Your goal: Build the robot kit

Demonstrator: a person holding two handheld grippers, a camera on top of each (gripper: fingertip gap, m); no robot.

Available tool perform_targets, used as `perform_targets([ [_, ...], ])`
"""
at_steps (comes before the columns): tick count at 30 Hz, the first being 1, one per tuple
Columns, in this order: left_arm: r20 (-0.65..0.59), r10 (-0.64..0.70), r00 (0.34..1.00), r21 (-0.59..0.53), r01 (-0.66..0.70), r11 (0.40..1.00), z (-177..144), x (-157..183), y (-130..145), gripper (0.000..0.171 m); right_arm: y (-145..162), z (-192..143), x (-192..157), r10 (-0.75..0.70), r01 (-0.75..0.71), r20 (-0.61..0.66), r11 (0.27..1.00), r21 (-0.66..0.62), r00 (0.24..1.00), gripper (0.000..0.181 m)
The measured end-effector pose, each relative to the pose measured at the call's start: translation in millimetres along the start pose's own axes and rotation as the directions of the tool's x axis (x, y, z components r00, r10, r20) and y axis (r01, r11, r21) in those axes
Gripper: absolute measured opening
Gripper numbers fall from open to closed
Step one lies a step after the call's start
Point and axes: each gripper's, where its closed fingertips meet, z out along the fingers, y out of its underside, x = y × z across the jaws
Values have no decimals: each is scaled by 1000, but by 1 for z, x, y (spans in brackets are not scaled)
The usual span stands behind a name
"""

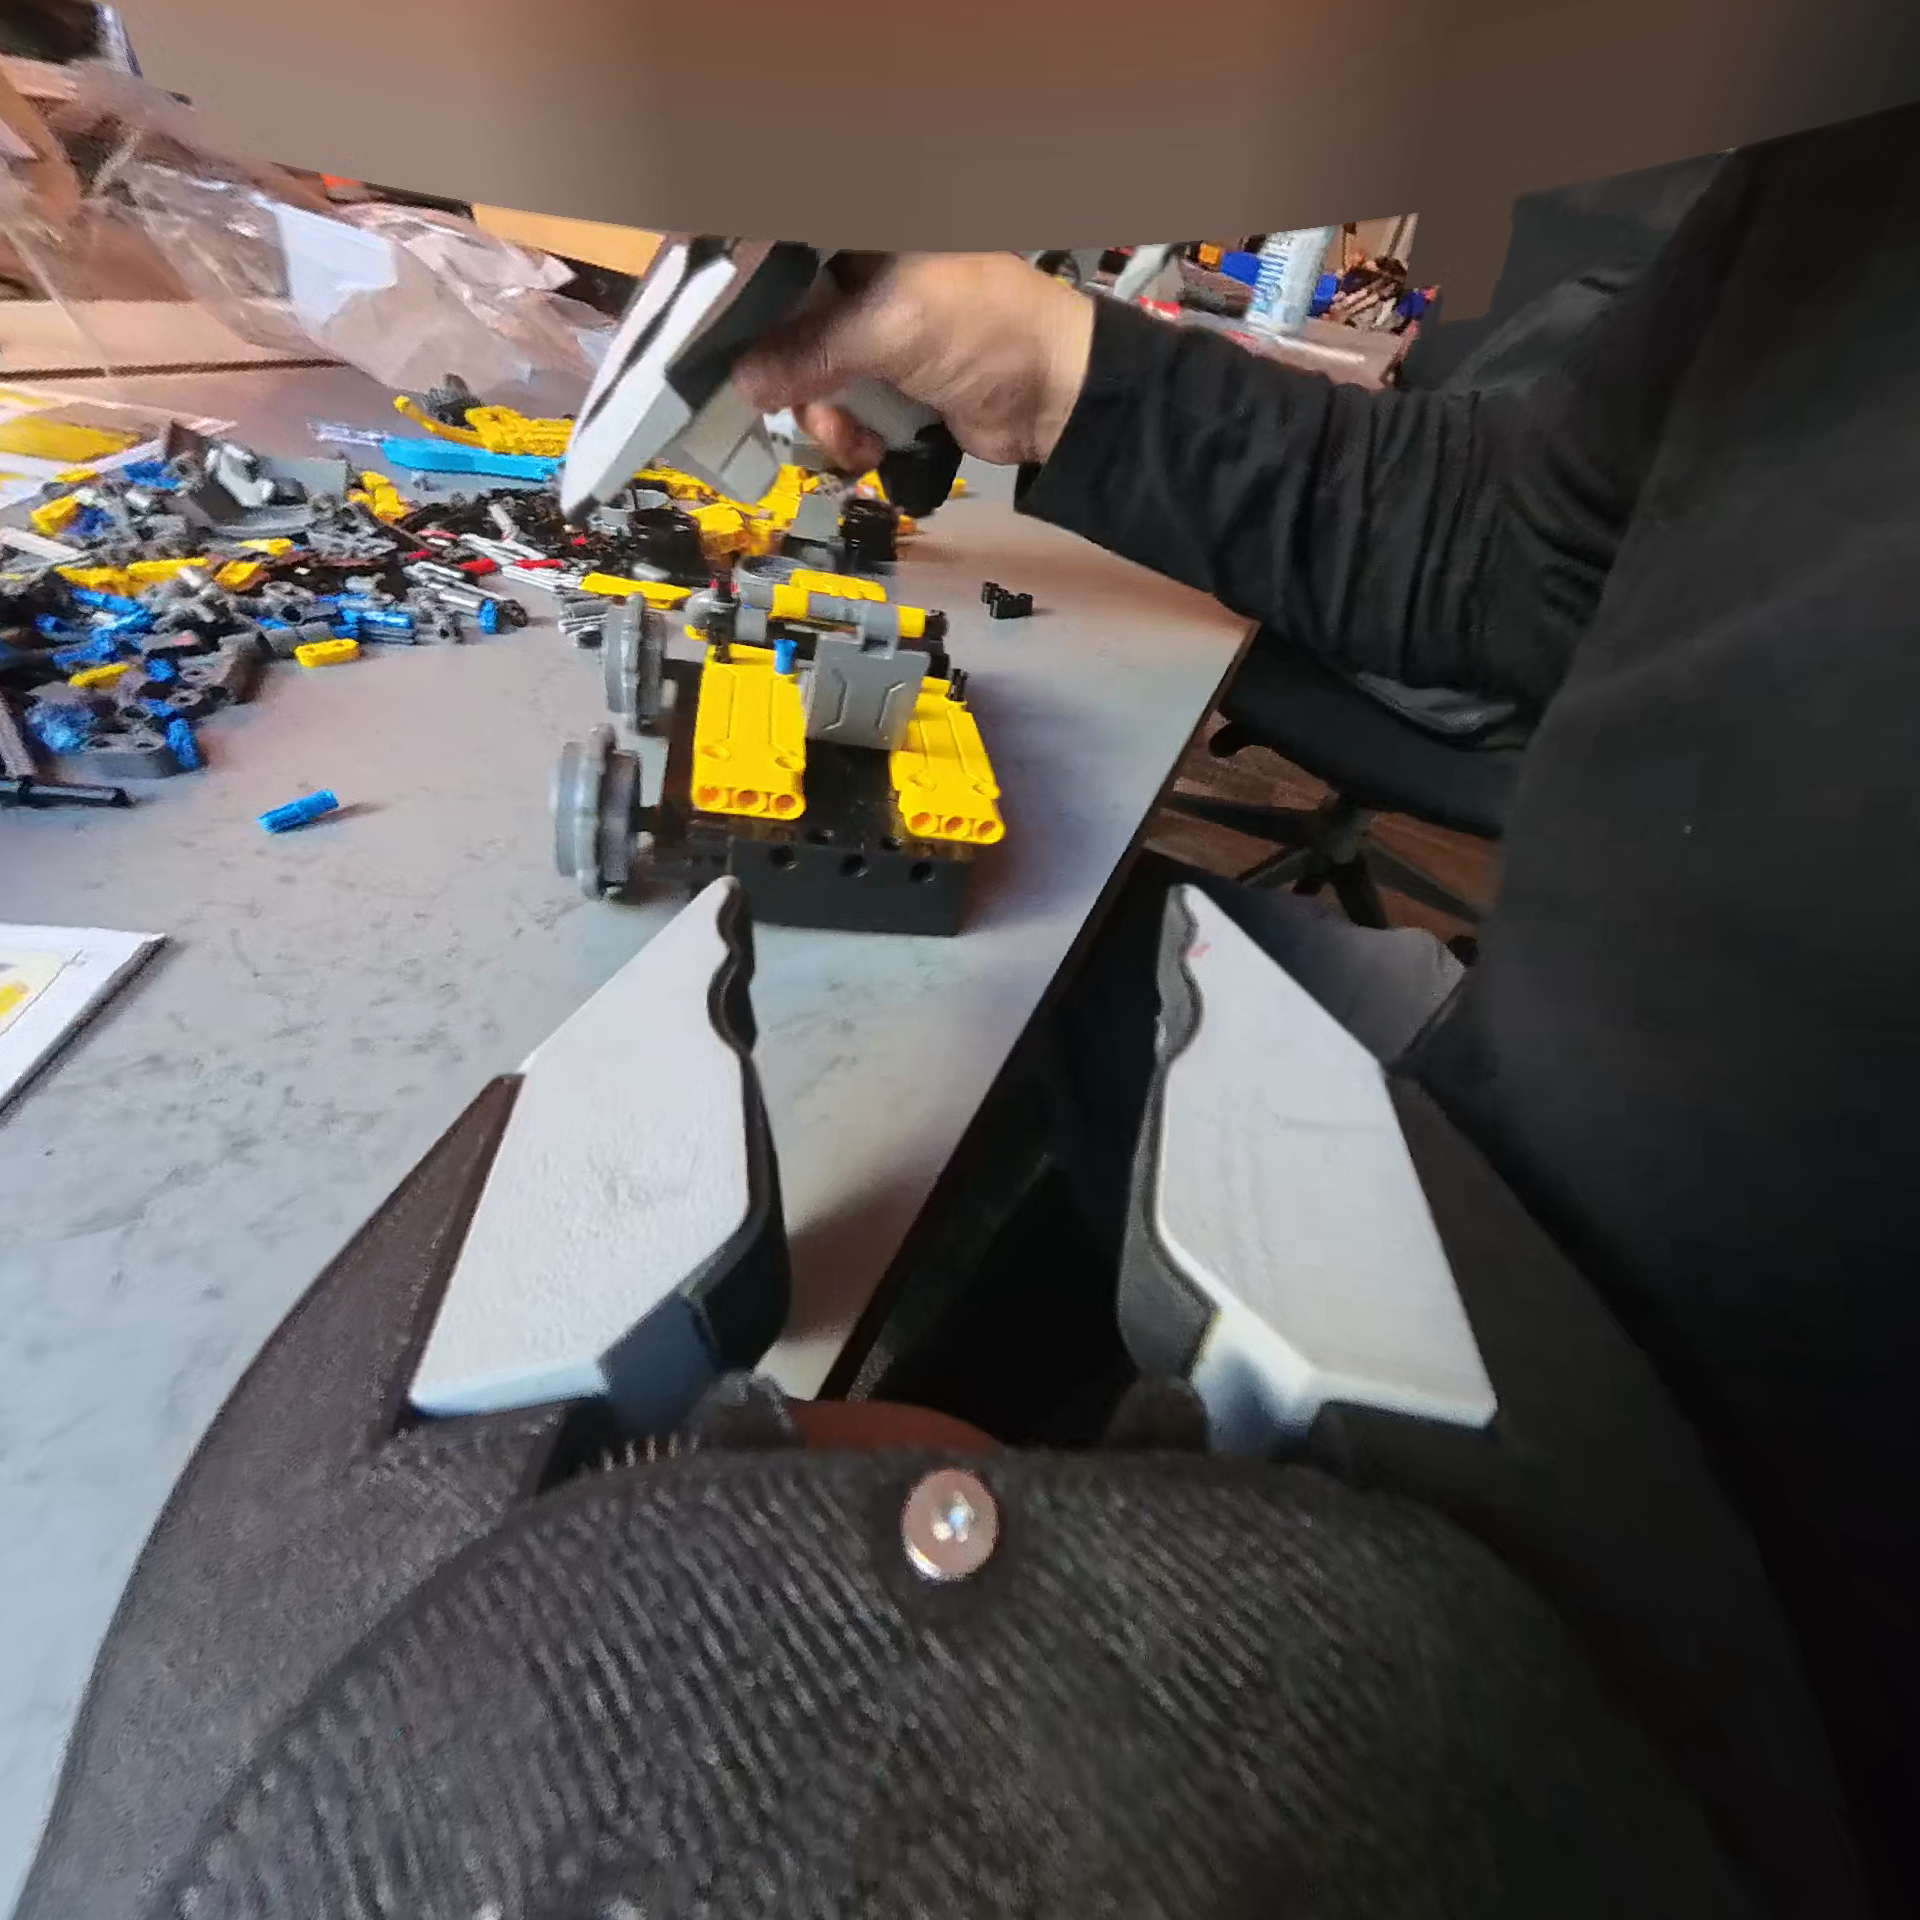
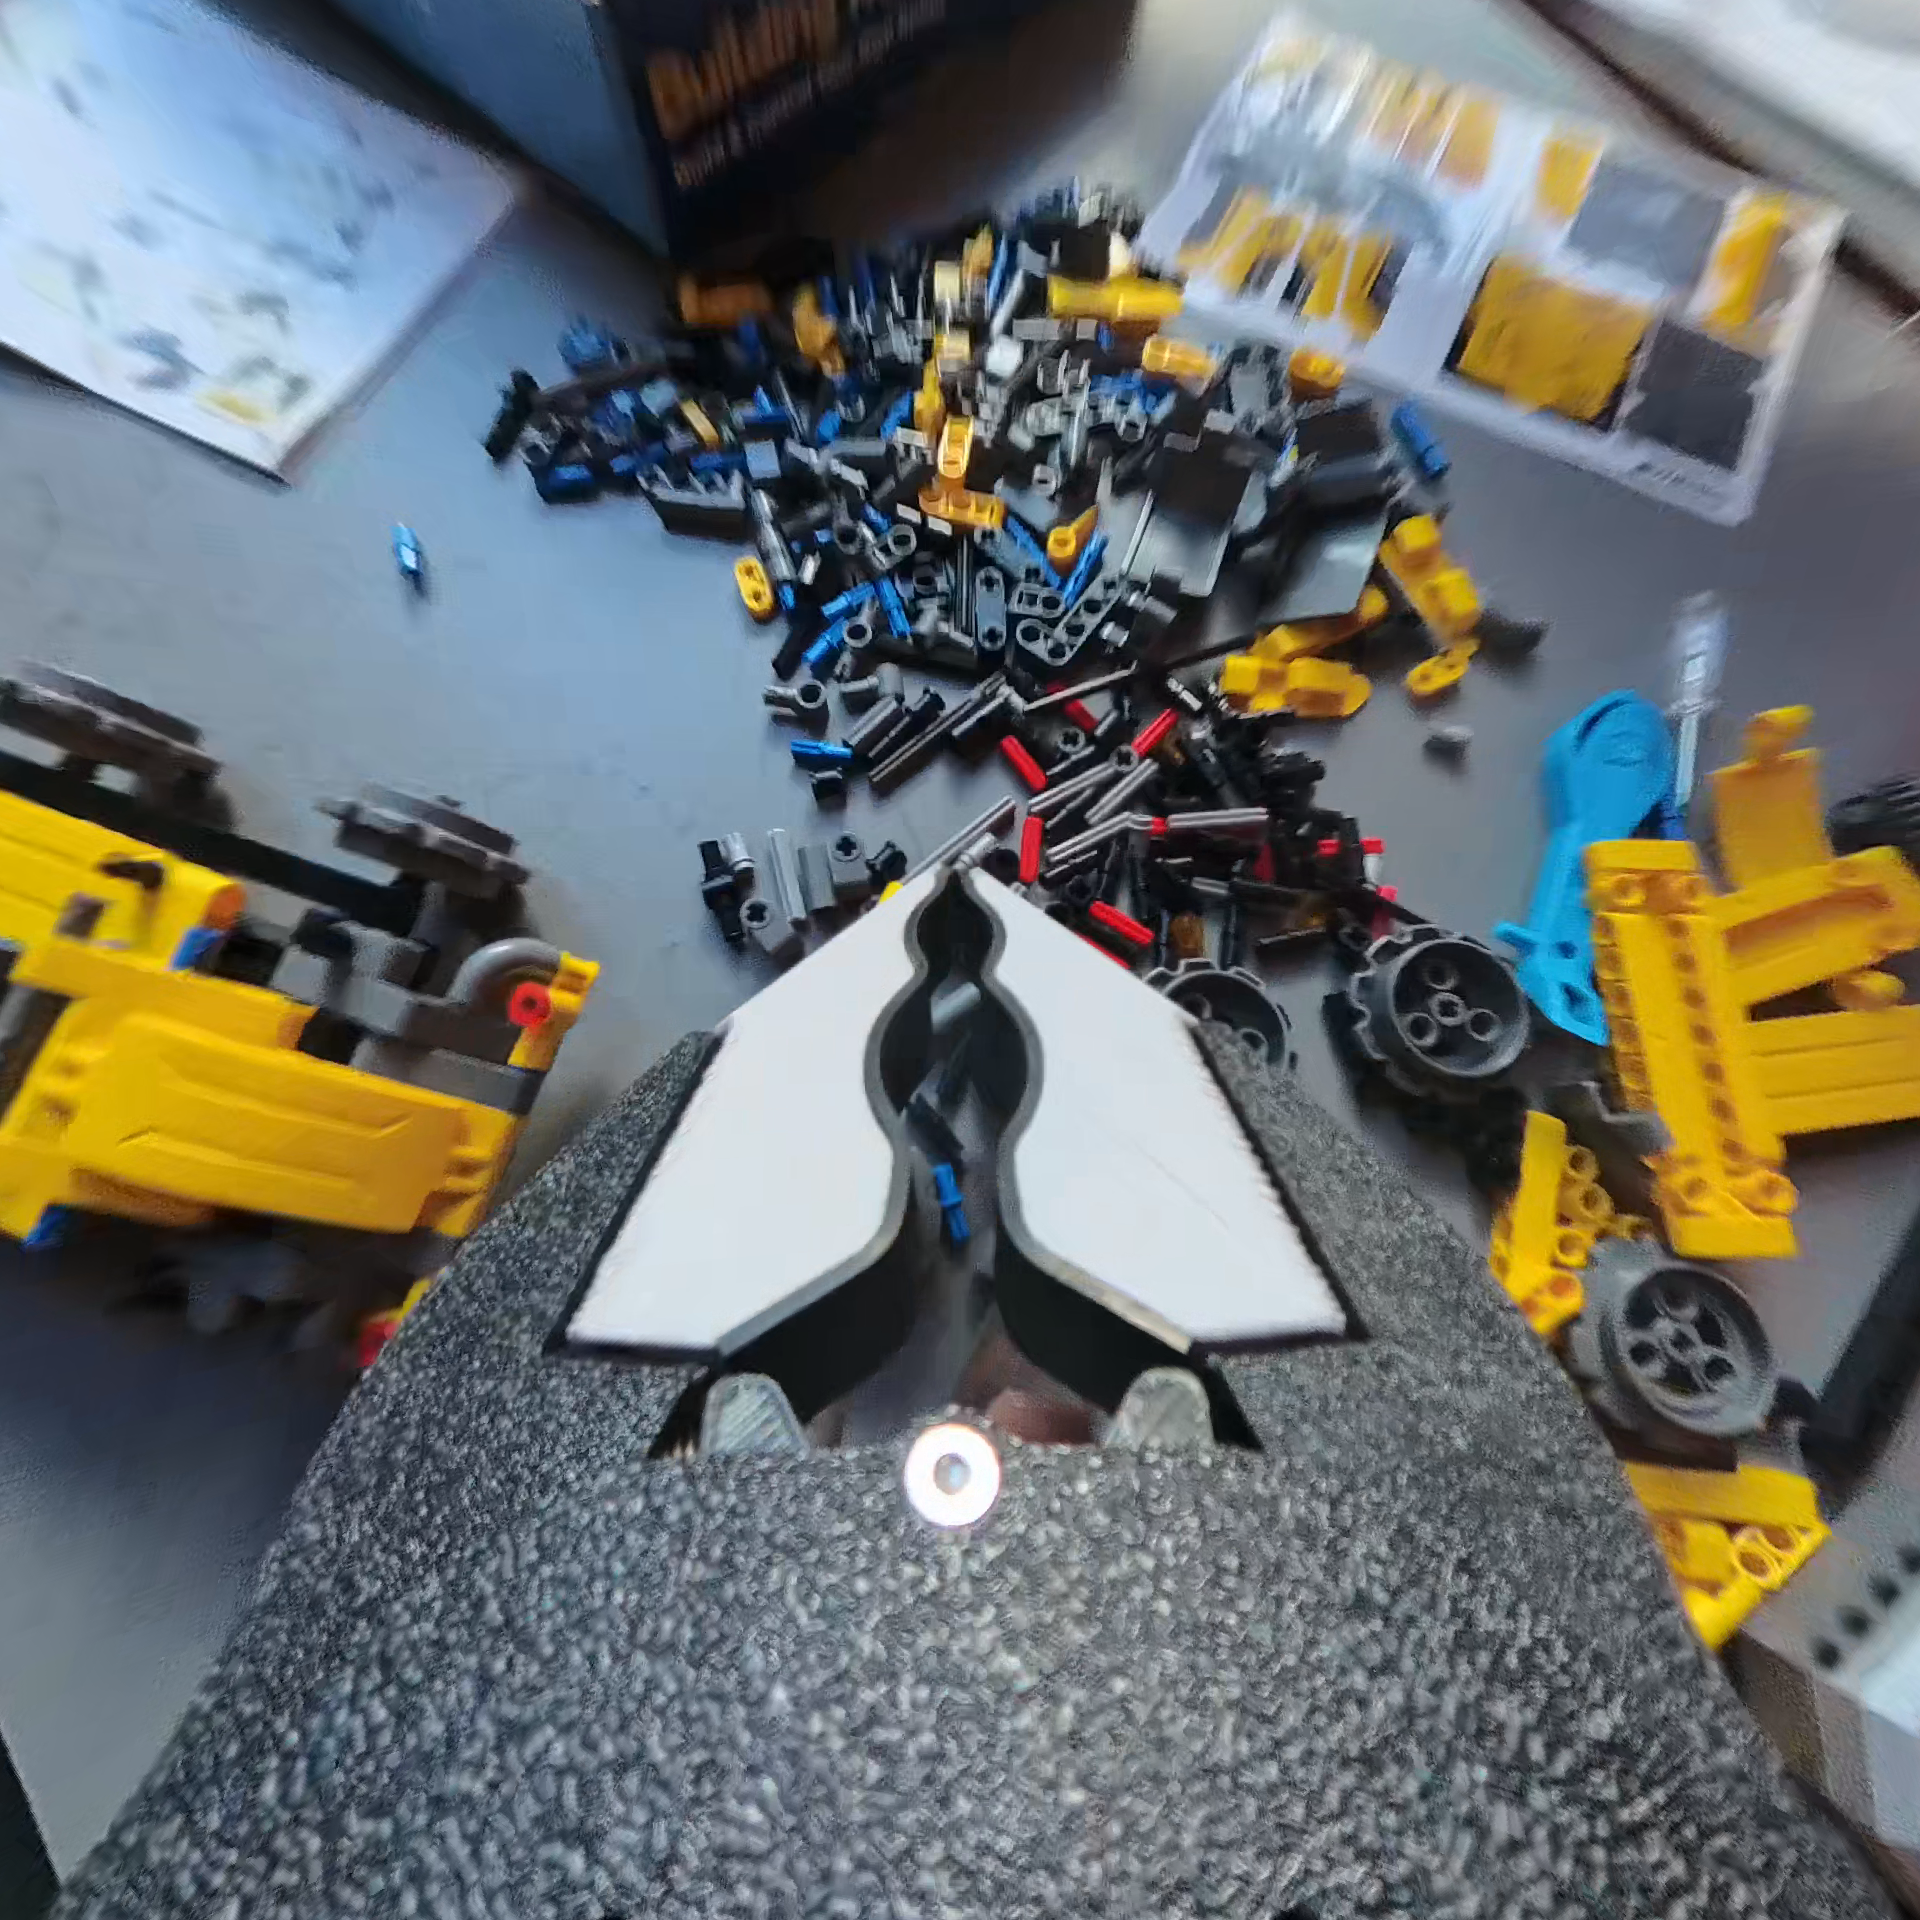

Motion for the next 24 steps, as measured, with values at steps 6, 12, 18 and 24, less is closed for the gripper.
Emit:
perform_targets([
  [6,115,-73,991,73,65,995,-28,-25,-11,73,-15,35,-3,-4,10,50,991,-135,999,11],
  [12,188,-96,977,91,80,993,-53,-33,-9,73,-1,48,4,-73,72,9,939,-336,997,15],
  [18,234,-131,963,81,115,990,-64,-39,-2,71,-35,49,0,-96,96,14,962,-257,995,16],
  [24,297,-147,943,73,131,989,-70,-48,3,64,-52,76,-15,-160,175,76,950,-260,984,17],
])
